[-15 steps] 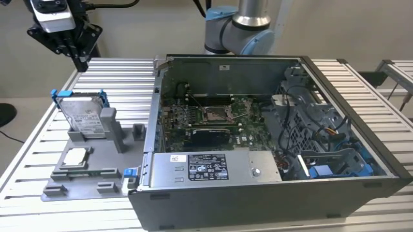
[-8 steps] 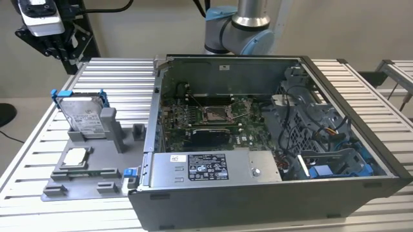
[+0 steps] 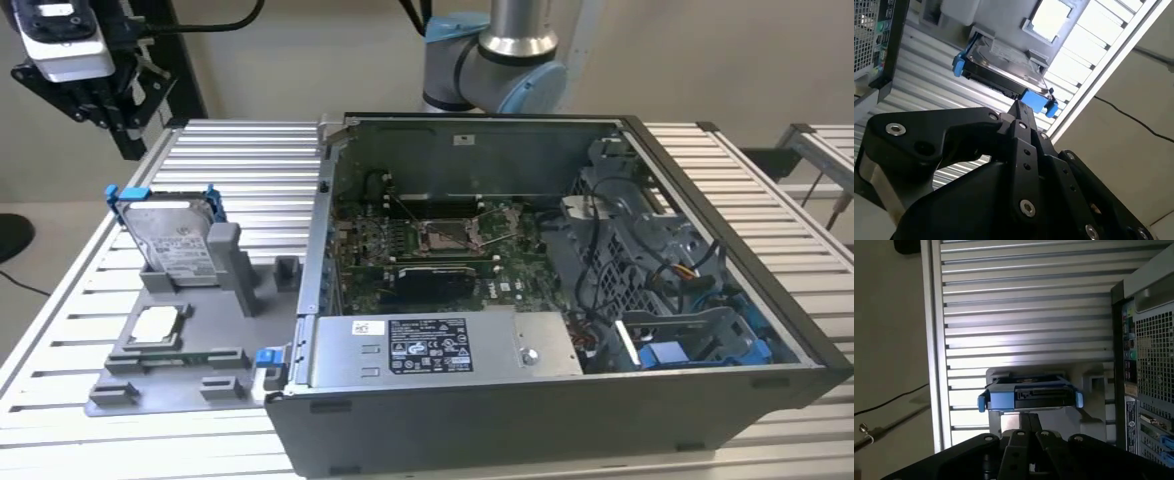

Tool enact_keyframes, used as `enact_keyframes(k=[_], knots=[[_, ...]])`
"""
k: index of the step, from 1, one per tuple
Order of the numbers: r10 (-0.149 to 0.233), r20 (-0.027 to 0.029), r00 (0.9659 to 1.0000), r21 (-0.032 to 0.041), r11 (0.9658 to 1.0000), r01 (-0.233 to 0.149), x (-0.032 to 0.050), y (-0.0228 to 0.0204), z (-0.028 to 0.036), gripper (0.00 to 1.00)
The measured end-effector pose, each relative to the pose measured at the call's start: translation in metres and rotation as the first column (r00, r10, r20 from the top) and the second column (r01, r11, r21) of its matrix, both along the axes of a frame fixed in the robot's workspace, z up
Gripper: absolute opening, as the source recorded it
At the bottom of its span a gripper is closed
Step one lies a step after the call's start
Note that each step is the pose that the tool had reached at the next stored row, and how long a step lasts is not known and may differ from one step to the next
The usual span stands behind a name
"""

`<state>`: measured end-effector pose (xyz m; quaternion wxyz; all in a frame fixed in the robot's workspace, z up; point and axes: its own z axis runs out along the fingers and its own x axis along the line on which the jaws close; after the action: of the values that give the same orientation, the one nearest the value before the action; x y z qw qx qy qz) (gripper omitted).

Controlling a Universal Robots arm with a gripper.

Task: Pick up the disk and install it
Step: 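Reach for the disk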

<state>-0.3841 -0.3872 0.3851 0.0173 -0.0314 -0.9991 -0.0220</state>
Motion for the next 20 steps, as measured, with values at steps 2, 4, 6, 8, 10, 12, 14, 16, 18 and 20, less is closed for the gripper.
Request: enact_keyframes(k=[2, 4, 6, 8, 10, 12, 14, 16, 18, 20], knots=[[0.006, 0.0000, 1.0000, 0.0000, 1.0000, -0.006, -0.0030, -0.0019, -0.0001, 0.00], [0.011, 0.0004, 0.9999, 0.0000, 0.9999, -0.011, -0.0073, -0.0032, -0.0003, 0.00], [0.013, 0.0005, 0.9999, 0.0000, 0.9999, -0.013, -0.0116, -0.0033, -0.0003, 0.00], [0.013, 0.0006, 0.9999, 0.0000, 0.9999, -0.013, -0.0153, -0.0033, -0.0003, 0.00], [0.013, 0.0008, 0.9999, -0.0001, 0.9999, -0.013, -0.0180, -0.0033, -0.0003, 0.00], [0.013, 0.0007, 0.9999, -0.0001, 0.9999, -0.013, -0.0182, -0.0034, -0.0003, 0.00], [0.013, 0.0008, 0.9999, -0.0001, 0.9999, -0.013, -0.0183, -0.0033, -0.0003, 0.00], [0.013, 0.0007, 0.9999, 0.0000, 0.9999, -0.013, -0.0183, -0.0033, -0.0003, 0.00], [0.013, 0.0007, 0.9999, 0.0000, 0.9999, -0.013, -0.0183, -0.0033, -0.0003, 0.00], [0.013, 0.0007, 0.9999, -0.0001, 0.9999, -0.013, -0.0183, -0.0033, -0.0003, 0.00]])
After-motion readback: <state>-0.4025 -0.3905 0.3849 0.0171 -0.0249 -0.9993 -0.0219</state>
